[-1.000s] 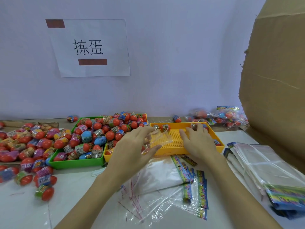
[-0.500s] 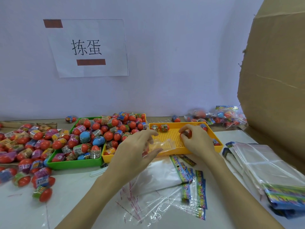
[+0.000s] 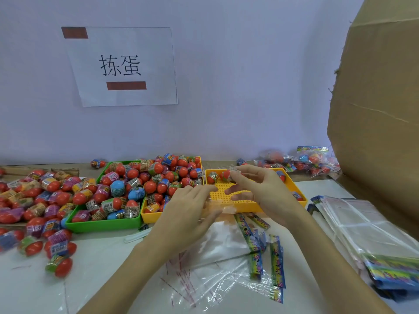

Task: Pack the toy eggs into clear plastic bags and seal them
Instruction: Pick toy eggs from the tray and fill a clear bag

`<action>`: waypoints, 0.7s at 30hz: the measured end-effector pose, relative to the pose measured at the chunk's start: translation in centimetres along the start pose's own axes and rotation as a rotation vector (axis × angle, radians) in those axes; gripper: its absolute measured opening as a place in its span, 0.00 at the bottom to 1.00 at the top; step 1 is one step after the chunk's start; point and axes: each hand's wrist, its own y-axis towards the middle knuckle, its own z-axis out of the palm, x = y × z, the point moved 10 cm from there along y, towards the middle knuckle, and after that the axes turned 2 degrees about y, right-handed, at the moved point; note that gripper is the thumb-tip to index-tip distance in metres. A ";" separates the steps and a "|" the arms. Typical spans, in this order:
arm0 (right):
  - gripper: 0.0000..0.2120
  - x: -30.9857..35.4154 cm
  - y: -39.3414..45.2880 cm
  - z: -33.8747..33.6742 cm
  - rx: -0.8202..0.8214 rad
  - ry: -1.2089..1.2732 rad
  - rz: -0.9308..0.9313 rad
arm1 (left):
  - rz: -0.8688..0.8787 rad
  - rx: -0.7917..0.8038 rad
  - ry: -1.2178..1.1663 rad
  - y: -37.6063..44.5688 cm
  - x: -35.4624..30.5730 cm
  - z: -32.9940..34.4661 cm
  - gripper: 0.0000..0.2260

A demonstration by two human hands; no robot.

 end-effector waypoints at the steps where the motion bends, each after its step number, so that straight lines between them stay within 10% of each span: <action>1: 0.12 0.3 -0.2 0.5 0.028 -0.023 -0.011 | -0.019 -0.021 -0.026 0.0 0.1 -0.3 0.22; 21: 0.12 0.7 -0.8 3.2 0.152 -0.377 -0.109 | -0.154 -0.207 0.040 -0.2 1.4 -2.2 0.30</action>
